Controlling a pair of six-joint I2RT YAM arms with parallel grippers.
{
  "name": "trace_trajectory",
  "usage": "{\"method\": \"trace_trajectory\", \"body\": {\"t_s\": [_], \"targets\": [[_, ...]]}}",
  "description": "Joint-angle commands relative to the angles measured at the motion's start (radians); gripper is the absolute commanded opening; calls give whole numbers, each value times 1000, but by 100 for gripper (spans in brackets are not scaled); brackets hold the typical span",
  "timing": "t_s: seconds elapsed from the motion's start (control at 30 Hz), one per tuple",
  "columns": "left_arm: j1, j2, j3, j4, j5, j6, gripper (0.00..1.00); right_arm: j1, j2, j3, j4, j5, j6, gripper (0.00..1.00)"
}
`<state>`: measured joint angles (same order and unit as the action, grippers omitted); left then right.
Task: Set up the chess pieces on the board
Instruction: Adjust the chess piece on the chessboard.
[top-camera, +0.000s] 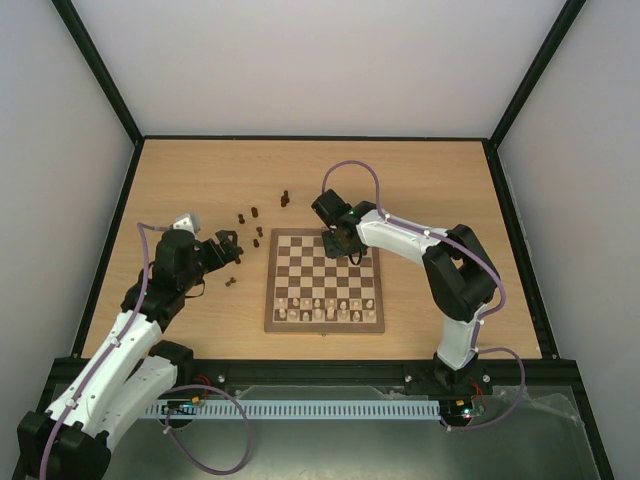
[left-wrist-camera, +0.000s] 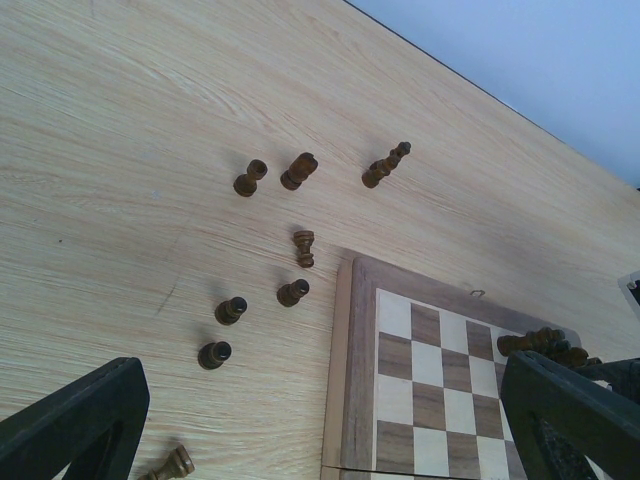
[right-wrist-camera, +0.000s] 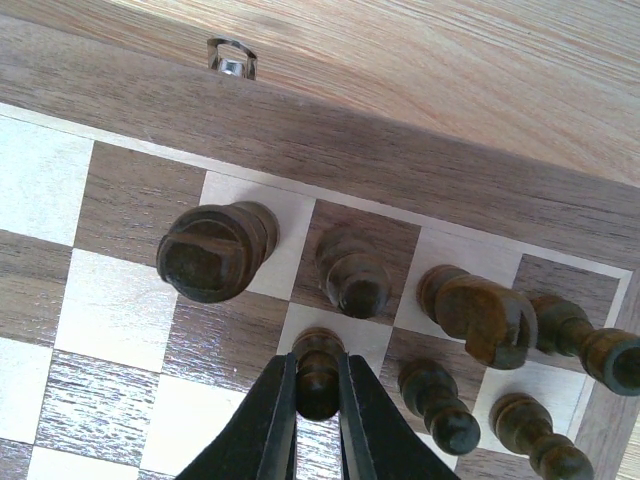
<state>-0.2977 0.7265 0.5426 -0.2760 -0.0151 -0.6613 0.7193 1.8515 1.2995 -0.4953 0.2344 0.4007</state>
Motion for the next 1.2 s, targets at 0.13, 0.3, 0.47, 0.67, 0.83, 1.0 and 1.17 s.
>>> {"method": "trace_trajectory", "body": {"t_s": [0.13,0.3,0.47,0.67,0.83,1.0,1.17], "targets": [[2,-6,-8,0,6,11,99,-4,-14,-15,-52,15,2,10],[2,-6,-7,0,6,9,99,-5,-27,-37,-48,18,5,11],[4,-6,-6,0,6,9,99,-4,-29,-44,-44,18,6,11],[3,-9,-6,-2,5,9,99,-5,-27,-44,-39,7,3,18],[4,-9,-6,-2,2,6,99,-5,-58,-37,-24,-52,-2,40],[4,-8,-5,-2,-1,4,100,-4,-114,-12,-24,-105,-12,43],[2,-5,-4,2,-2,1,99,-5,-202,-2,-14,-167,-9,43]]}}
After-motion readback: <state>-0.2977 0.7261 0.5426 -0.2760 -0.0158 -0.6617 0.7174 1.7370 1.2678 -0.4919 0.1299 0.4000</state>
